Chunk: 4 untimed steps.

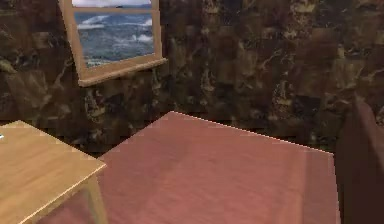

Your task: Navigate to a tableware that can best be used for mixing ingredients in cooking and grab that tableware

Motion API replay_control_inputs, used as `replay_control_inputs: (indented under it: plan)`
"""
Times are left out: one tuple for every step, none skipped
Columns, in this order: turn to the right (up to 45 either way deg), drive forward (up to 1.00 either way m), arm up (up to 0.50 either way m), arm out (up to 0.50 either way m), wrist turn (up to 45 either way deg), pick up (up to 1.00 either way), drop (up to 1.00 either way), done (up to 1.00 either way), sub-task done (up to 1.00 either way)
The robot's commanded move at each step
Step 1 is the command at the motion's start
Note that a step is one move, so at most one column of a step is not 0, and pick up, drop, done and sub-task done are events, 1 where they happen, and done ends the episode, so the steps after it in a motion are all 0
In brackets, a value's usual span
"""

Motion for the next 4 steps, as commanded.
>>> replay_control_inputs:
  plan:
    - [-45.0,0.0,0.0,0.0,0.0,0.0,0.0,0.0,0.0]
    - [-15.0,0.0,0.0,0.0,0.0,0.0,0.0,0.0,0.0]
    - [0.0,0.2,0.0,0.0,0.0,0.0,0.0,0.0,0.0]
    - [-45.0,0.0,0.0,0.0,0.0,0.0,0.0,0.0,0.0]
